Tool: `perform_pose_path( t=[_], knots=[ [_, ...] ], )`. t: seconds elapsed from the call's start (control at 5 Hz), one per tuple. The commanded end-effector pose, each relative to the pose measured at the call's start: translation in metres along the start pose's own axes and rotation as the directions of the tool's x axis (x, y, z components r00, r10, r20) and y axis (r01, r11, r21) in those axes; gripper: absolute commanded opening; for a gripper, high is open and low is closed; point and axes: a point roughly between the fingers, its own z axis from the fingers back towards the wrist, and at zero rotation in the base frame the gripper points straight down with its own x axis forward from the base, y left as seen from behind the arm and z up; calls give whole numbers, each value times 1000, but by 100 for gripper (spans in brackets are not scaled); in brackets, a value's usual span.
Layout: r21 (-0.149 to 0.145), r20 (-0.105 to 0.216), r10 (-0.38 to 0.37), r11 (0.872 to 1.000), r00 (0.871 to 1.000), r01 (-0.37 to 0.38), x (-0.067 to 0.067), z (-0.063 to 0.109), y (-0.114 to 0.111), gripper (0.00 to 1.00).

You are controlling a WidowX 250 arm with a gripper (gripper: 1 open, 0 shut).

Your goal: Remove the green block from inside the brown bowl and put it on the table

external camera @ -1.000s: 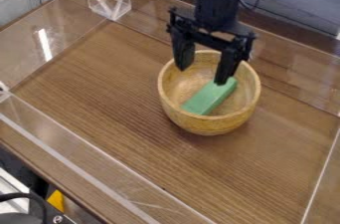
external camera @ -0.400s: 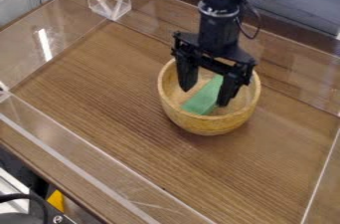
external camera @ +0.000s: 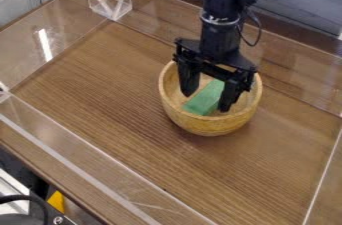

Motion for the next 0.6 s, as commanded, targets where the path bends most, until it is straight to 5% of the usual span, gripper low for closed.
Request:
perform_pose_path(
  t=[0.0, 0.2, 0.4],
  knots=[
    [-3, 31, -8, 1000, 999, 8, 4, 4, -2, 100],
    [-4, 30, -8, 1000, 1000, 8, 4, 1, -2, 0],
    [-14, 37, -10, 1000, 999, 11, 4, 10, -1, 0]
  ],
)
